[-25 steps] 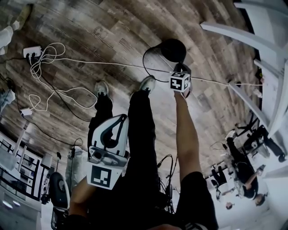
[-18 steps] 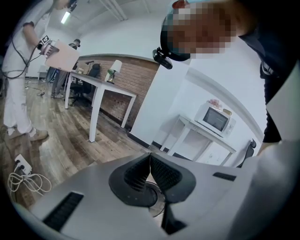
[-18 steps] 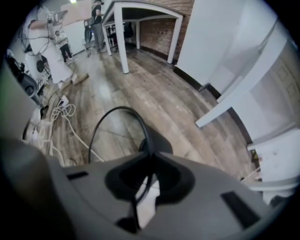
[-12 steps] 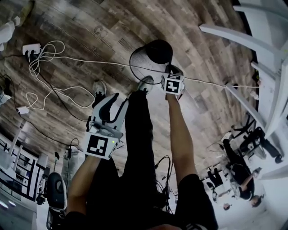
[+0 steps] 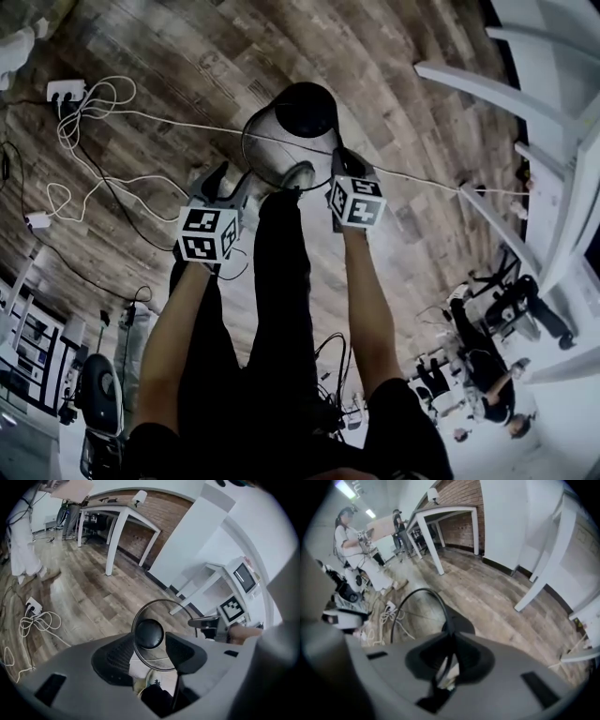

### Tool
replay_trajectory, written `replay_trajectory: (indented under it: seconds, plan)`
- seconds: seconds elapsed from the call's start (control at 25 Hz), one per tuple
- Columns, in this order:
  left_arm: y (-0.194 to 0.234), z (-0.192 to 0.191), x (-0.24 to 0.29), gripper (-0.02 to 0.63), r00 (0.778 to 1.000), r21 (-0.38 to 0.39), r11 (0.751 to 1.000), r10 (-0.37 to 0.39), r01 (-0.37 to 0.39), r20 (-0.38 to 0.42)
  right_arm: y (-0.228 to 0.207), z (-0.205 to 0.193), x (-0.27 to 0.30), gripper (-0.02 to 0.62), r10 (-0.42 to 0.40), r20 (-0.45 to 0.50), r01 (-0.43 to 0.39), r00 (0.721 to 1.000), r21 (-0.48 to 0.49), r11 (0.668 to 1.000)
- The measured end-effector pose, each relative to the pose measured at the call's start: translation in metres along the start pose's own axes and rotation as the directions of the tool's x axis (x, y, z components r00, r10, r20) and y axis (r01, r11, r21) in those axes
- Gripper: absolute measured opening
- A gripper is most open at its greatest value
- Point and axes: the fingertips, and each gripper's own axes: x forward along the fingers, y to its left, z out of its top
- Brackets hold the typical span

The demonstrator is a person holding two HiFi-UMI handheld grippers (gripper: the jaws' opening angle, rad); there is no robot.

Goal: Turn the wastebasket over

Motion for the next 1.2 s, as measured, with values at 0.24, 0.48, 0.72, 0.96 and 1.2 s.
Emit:
replay_trajectory:
  seconds: [0.24,0.48,0.72,0.96,1.2]
  plan:
    - [0.036,-0.029,0.034,0.241,0.988,-0.066,0.994,0.080,-0.089,-0.130,0.027,0.016,-0.024,0.051,0.100,0.048,-0.102,0.994,0.046,0.994]
    - [0.043,-0.017,0.040,0.081,0.991,-0.068,0.992,0.103,-0.109,-0.083,0.027,0.009,-0.018,0.051,0.162,0.072,-0.171,0.984,0.148,0.974]
    - [0.041,-0.008,0.047,0.074,0.992,-0.056,0.992,0.105,-0.110,-0.073,0.014,-0.016,0.013,0.051,0.224,0.079,-0.237,0.971,0.305,0.922]
    - [0.054,-0.026,0.072,0.071,0.988,-0.061,0.993,0.095,-0.103,-0.122,0.009,-0.045,0.039,0.051,0.237,0.038,-0.234,0.971,0.372,0.898]
    - [0.072,-0.037,0.113,0.067,0.984,-0.051,0.995,0.076,-0.085,-0.164,0.000,-0.060,0.075,0.051,0.208,-0.001,-0.188,0.978,0.422,0.887]
